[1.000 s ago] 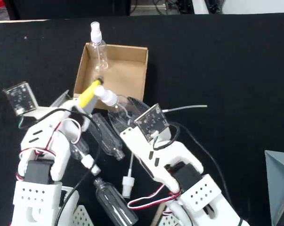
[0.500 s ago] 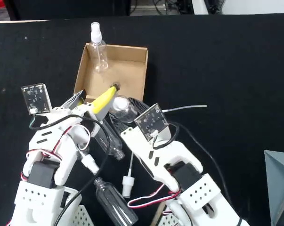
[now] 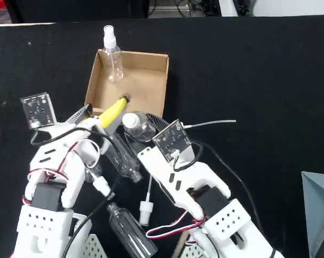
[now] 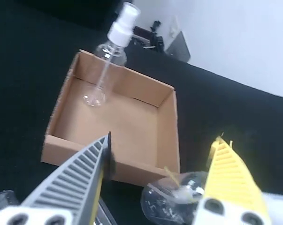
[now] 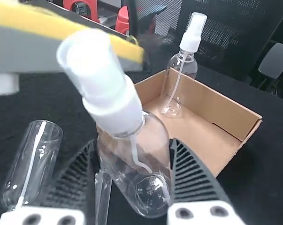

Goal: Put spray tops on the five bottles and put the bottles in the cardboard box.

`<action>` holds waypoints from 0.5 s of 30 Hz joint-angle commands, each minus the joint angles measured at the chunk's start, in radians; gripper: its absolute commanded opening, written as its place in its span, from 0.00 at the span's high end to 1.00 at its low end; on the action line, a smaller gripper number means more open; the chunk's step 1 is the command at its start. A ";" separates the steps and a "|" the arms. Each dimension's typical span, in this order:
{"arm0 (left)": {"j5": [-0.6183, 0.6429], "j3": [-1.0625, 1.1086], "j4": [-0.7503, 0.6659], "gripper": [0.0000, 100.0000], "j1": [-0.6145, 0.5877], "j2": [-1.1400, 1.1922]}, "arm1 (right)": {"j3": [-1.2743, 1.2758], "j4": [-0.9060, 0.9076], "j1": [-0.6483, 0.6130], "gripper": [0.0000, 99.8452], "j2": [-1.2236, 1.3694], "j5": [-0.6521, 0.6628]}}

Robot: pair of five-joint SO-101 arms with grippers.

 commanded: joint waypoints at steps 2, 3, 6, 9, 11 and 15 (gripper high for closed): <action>-0.012 -0.051 -0.020 0.69 -0.053 -0.011 | -0.008 -0.028 0.060 0.94 -0.033 -0.005; -0.015 -0.051 -0.023 0.69 -0.053 -0.008 | -0.002 -0.029 0.060 0.94 -0.033 -0.005; -0.018 -0.053 -0.023 0.69 -0.064 -0.009 | 0.007 -0.028 0.060 0.94 -0.033 -0.005; -0.020 -0.058 -0.026 0.69 -0.113 -0.014 | 0.007 -0.025 0.060 0.94 -0.033 -0.005; -0.049 -0.079 -0.025 0.69 -0.153 -0.005 | 0.007 -0.023 0.060 0.94 -0.033 -0.005; -0.089 -0.097 -0.023 0.69 -0.211 -0.005 | 0.010 -0.021 0.060 0.94 -0.033 -0.005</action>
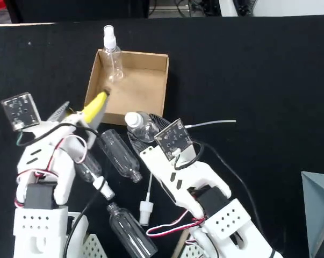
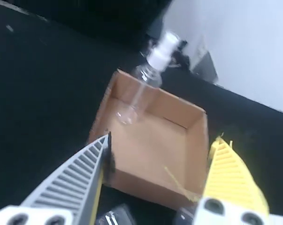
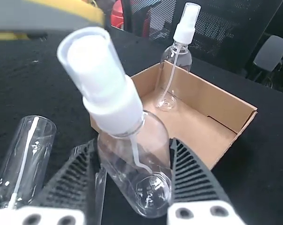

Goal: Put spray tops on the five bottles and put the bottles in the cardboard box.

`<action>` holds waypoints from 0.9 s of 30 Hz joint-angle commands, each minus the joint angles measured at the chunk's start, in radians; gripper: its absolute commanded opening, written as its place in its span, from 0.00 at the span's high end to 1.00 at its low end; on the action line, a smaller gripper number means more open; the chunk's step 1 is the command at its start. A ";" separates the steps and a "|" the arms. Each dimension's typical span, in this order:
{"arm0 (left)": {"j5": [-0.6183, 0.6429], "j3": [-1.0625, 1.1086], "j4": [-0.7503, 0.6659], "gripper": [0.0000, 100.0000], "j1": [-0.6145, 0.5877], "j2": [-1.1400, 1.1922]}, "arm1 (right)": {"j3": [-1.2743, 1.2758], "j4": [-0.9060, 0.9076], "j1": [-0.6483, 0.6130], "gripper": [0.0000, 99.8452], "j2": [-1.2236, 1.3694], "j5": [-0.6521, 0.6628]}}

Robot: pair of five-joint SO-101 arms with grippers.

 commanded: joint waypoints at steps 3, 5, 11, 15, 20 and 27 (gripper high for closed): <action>-0.038 -0.077 -0.014 0.69 -0.096 -0.005 | -0.002 -0.021 0.037 0.94 -0.033 -0.005; -0.038 -0.064 -0.014 0.69 -0.122 -0.003 | -0.001 -0.021 0.037 0.94 -0.033 -0.005; -0.038 -0.027 -0.014 0.69 -0.173 -0.003 | 0.001 -0.021 0.037 0.94 -0.033 -0.005; -0.084 -0.019 -0.012 0.69 -0.194 -0.002 | 0.001 -0.021 0.037 0.94 -0.033 -0.005; -0.095 -0.050 0.064 0.69 -0.199 0.000 | 0.001 -0.021 0.037 0.94 -0.031 -0.005; -0.095 -0.166 0.135 0.69 -0.202 0.169 | 0.002 -0.021 0.037 0.94 -0.031 -0.005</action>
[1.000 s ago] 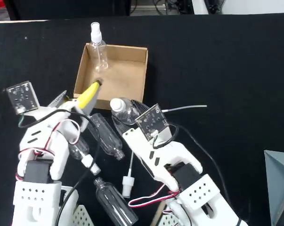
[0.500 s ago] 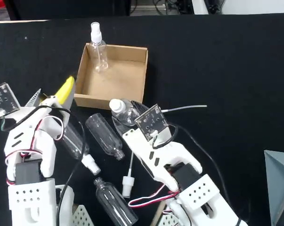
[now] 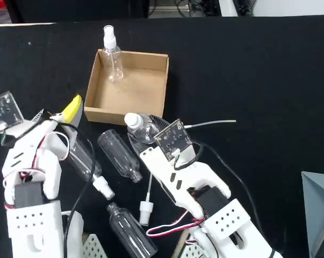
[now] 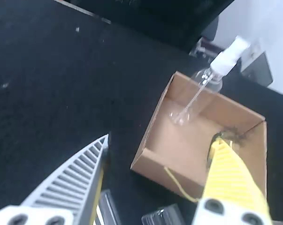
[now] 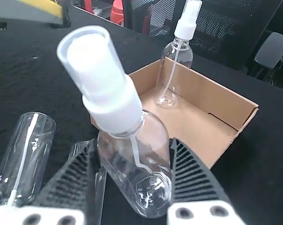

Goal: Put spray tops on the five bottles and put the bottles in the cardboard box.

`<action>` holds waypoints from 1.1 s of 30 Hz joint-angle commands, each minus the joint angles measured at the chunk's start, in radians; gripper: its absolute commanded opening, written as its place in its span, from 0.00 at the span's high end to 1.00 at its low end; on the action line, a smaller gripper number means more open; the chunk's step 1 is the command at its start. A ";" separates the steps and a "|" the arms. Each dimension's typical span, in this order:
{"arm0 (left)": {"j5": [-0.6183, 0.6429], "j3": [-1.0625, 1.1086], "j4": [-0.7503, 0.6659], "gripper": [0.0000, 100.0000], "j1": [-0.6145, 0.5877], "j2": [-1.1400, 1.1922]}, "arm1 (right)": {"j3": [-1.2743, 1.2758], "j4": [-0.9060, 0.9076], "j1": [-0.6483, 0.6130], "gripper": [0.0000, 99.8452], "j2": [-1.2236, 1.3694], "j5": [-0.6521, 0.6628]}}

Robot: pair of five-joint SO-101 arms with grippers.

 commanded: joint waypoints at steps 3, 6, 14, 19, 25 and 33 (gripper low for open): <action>-0.006 -0.156 0.023 0.69 -0.015 0.226 | -0.002 -0.025 0.037 0.94 -0.031 -0.005; -0.006 -0.186 0.023 0.69 -0.015 0.313 | -0.001 -0.026 0.037 0.94 -0.031 -0.005; -0.006 -0.255 0.023 0.69 -0.053 0.450 | -0.001 -0.028 0.037 0.94 -0.031 -0.003; -0.006 -0.308 0.025 0.69 -0.081 0.557 | -0.001 -0.028 0.037 0.94 -0.031 -0.003; -0.006 -0.384 0.025 0.69 -0.081 0.729 | -0.001 -0.029 0.037 0.94 -0.031 0.000; -0.006 -0.438 0.023 0.69 -0.081 0.867 | -0.001 -0.029 0.037 0.94 -0.031 0.000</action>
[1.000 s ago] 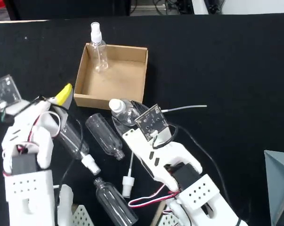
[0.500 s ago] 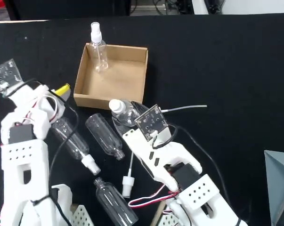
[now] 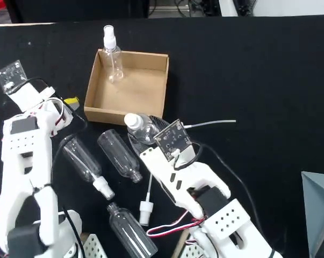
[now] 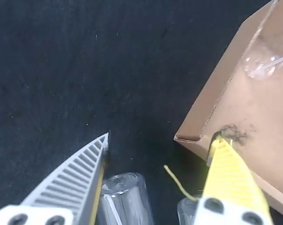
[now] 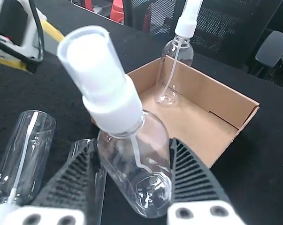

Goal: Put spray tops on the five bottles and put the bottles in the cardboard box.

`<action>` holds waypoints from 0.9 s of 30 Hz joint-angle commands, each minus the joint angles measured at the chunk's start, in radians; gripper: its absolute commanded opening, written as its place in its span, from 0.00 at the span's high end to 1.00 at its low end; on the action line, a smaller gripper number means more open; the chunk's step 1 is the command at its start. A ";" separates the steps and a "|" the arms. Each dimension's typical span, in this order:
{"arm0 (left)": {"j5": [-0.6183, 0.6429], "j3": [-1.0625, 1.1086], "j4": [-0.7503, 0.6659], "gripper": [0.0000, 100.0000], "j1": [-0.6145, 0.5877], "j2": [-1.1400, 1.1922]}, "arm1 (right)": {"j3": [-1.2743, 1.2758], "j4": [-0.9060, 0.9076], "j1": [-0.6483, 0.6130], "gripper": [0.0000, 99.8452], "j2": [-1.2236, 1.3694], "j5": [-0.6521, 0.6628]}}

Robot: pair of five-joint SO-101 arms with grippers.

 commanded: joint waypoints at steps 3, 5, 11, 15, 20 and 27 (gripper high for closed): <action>-0.005 -0.090 0.002 0.69 -0.007 0.055 | -0.007 -0.029 0.037 0.94 -0.031 0.000; -0.005 -0.090 0.000 0.69 -0.007 0.069 | -0.008 -0.029 0.037 0.94 -0.031 0.000; -0.005 -0.096 -0.006 0.69 -0.007 0.097 | -0.008 -0.029 0.037 0.94 -0.031 0.002; -0.005 -0.107 -0.008 0.69 -0.007 0.126 | -0.008 -0.028 0.037 0.94 -0.031 0.002; -0.005 -0.140 -0.008 0.69 -0.007 0.180 | -0.007 -0.026 0.037 0.94 -0.031 0.002; -0.005 -0.176 -0.006 0.69 -0.007 0.249 | -0.007 -0.023 0.037 0.94 -0.031 0.002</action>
